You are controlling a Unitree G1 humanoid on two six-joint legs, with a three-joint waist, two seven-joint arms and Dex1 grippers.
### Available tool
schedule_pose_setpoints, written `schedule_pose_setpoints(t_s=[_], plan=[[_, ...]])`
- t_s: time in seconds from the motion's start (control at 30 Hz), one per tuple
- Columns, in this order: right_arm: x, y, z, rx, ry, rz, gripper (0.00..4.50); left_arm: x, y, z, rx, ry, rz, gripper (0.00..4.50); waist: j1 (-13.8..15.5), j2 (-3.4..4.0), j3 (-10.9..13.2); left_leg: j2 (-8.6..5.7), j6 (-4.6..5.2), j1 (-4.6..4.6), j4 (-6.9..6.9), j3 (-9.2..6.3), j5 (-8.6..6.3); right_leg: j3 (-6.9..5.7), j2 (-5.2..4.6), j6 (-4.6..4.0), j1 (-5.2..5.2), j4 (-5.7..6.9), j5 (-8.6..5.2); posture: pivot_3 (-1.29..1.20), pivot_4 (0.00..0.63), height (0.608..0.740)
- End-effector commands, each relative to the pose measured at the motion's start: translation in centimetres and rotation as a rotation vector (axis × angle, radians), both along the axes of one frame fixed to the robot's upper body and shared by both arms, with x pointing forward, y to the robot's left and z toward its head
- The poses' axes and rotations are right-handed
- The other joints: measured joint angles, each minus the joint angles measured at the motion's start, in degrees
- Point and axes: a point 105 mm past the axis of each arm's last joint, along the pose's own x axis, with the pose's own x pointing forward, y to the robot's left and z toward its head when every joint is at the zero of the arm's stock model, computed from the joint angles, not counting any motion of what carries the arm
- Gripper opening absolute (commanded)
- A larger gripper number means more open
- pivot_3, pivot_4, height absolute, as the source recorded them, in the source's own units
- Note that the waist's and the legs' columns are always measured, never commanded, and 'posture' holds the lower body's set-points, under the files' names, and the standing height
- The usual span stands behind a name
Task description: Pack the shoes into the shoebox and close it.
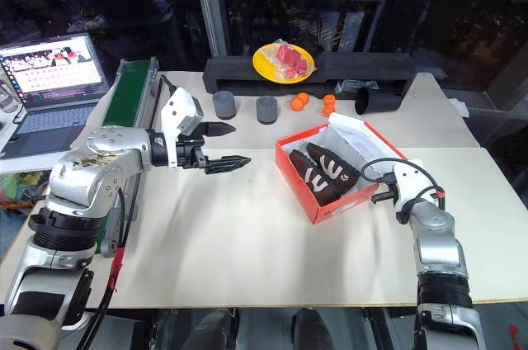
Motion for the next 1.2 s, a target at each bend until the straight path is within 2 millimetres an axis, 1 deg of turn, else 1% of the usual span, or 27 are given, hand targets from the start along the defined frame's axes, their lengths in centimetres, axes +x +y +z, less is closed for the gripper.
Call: schedule_pose_setpoints(t_s=[0.03, 0.1, 0.17, 0.2, 0.23, 0.27, 0.3, 0.37, 0.43, 0.5, 0.63, 0.73, 0.83, 0.87, 0.93, 1.03, 1.2], plan=[[0.8, 0.4, 4.2, 0.078, -0.222, 0.036, 0.02, -0.4, 0.2, 1.5, -0.014, -0.054, 0.001, 4.5, -0.07, 0.0, 0.0, 0.0, 0.0, 0.0, 0.0, 0.0, 0.0, 0.0, 0.0, 0.0, 0.0, 0.0, 0.0, 0.0, 0.15, 0.74], [0.6, 2.0, 5.5, 0.185, -0.299, 0.126, 0.02, -0.5, 0.3, 1.5, -0.016, -0.052, 0.003, 4.5, -0.28, 0.0, 0.0, 0.02, 0.0, 0.01, -0.01, 0.0, 0.0, 0.01, 0.02, 0.0, 0.0, 0.01, 0.0, 0.0, 0.15, 0.74], [0.0, 3.9, 6.4, 0.308, -0.338, 0.248, 0.02, -0.5, 0.2, 1.5, -0.017, -0.05, 0.004, 4.5, -0.49, 0.01, 0.0, 0.03, 0.0, 0.06, -0.01, 0.0, 0.0, 0.03, 0.03, 0.0, 0.02, 0.02, 0.0, 0.0, 0.15, 0.74], [-0.5, 4.9, 6.7, 0.37, -0.34, 0.309, 0.02, -0.5, 0.2, 1.5, -0.017, -0.049, 0.003, 4.5, -0.58, 0.01, 0.01, 0.04, 0.0, 0.09, -0.02, 0.0, 0.0, 0.04, 0.04, 0.0, 0.04, 0.03, 0.0, 0.0, 0.15, 0.74], [-1.1, 5.8, 7.1, 0.507, -0.333, 0.356, 0.02, -0.5, 0.2, 1.4, -0.017, -0.047, 0.002, 4.5, -0.66, 0.02, 0.01, 0.04, 0.0, 0.1, -0.03, 0.0, 0.0, 0.04, 0.04, 0.0, 0.04, 0.04, 0.0, 0.0, 0.15, 0.74], [-1.7, 6.6, 7.4, 0.59, -0.322, 0.403, 0.02, -0.4, 0.1, 1.4, -0.017, -0.046, 0.0, 4.5, -0.67, 0.02, 0.01, 0.05, 0.0, 0.11, -0.03, 0.0, 0.0, 0.04, 0.05, 0.0, 0.06, 0.04, 0.0, 0.0, 0.15, 0.74], [-2.1, 7.2, 7.6, 0.632, -0.307, 0.434, 0.02, -0.4, 0.1, 1.4, -0.018, -0.045, -0.001, 4.5, -0.67, 0.02, 0.01, 0.06, 0.0, 0.11, -0.04, 0.0, 0.0, 0.04, 0.05, 0.0, 0.07, 0.04, 0.0, 0.0, 0.15, 0.74], [-3.2, 8.6, 7.3, 0.698, -0.241, 0.509, 0.02, -0.4, 0.1, 1.3, -0.017, -0.043, -0.001, 4.5, -0.49, 0.03, 0.01, 0.04, 0.01, 0.12, -0.03, -0.02, 0.0, 0.04, 0.03, 0.0, 0.09, 0.05, 0.0, 0.0, 0.15, 0.74], [-4.0, 9.5, 6.7, 0.701, -0.176, 0.546, 0.02, -0.4, 0.1, 1.3, -0.018, -0.041, -0.001, 4.5, -0.11, 0.03, 0.01, 0.05, 0.01, 0.14, -0.03, -0.02, -0.01, 0.01, 0.05, 0.0, 0.11, 0.04, 0.0, 0.0, 0.15, 0.74], [-4.4, 9.9, 6.2, 0.662, -0.136, 0.558, 0.02, -0.4, 0.1, 1.3, -0.02, -0.038, -0.001, 4.5, 0.01, 0.03, 0.02, 0.04, 0.01, 0.14, -0.03, -0.02, -0.01, 0.02, 0.03, 0.01, 0.11, 0.04, -0.01, 0.0, 0.15, 0.74], [-4.3, 9.6, 5.9, 0.605, -0.125, 0.542, 0.02, -0.5, 0.0, 1.1, -0.021, -0.036, -0.003, 4.5, -0.08, 0.03, 0.02, 0.04, 0.01, 0.14, 0.0, 0.0, -0.01, 0.03, 0.04, 0.01, 0.1, 0.03, -0.01, 0.0, 0.15, 0.74], [-3.7, 9.0, 6.2, 0.564, -0.14, 0.522, 0.02, -0.5, 0.0, 1.1, -0.023, -0.036, 0.0, 4.5, -0.02, 0.03, 0.02, 0.05, 0.01, 0.14, -0.01, -0.01, -0.01, 0.02, 0.04, 0.01, 0.1, 0.03, -0.02, 0.0, 0.15, 0.74], [-3.4, 9.3, 7.0, 0.547, -0.153, 0.54, 0.02, -0.6, 0.2, 1.1, -0.023, -0.039, 0.006, 4.5, -0.07, 0.03, 0.02, 0.04, 0.01, 0.13, -0.01, 0.0, -0.01, 0.03, 0.04, 0.01, 0.1, 0.02, -0.01, 0.0, 0.15, 0.74], [-3.3, 9.7, 7.5, 0.545, -0.16, 0.555, 0.02, -0.6, 0.4, 1.2, -0.022, -0.042, 0.014, 4.5, -0.08, 0.03, 0.02, 0.04, 0.01, 0.13, -0.01, 0.0, -0.01, 0.03, 0.04, 0.01, 0.09, 0.02, -0.01, 0.0, 0.15, 0.74], [-3.1, 10.8, 8.5, 0.547, -0.174, 0.598, 0.02, -0.4, 0.8, 1.3, -0.018, -0.049, 0.034, 4.5, -0.13, 0.03, 0.02, 0.06, 0.01, 0.14, -0.01, 0.0, -0.01, 0.02, 0.05, 0.01, 0.09, 0.03, -0.01, 0.0, 0.15, 0.74], [-2.8, 12.8, 10.0, 0.549, -0.185, 0.674, 0.02, -0.2, 2.1, 1.7, -0.009, -0.065, 0.082, 4.5, -0.22, 0.03, 0.02, 0.06, 0.01, 0.14, 0.0, 0.0, -0.01, 0.03, 0.05, 0.01, 0.09, 0.04, -0.01, 0.0, 0.15, 0.74], [-2.3, 15.2, 11.8, 0.518, -0.186, 0.772, 0.02, -0.4, 4.1, 1.8, 0.009, -0.064, 0.141, 4.5, -0.09, 0.03, 0.02, 0.06, 0.01, 0.14, -0.06, 0.0, -0.01, 0.03, 0.05, 0.0, 0.06, 0.03, -0.01, 0.0, 0.15, 0.74]])
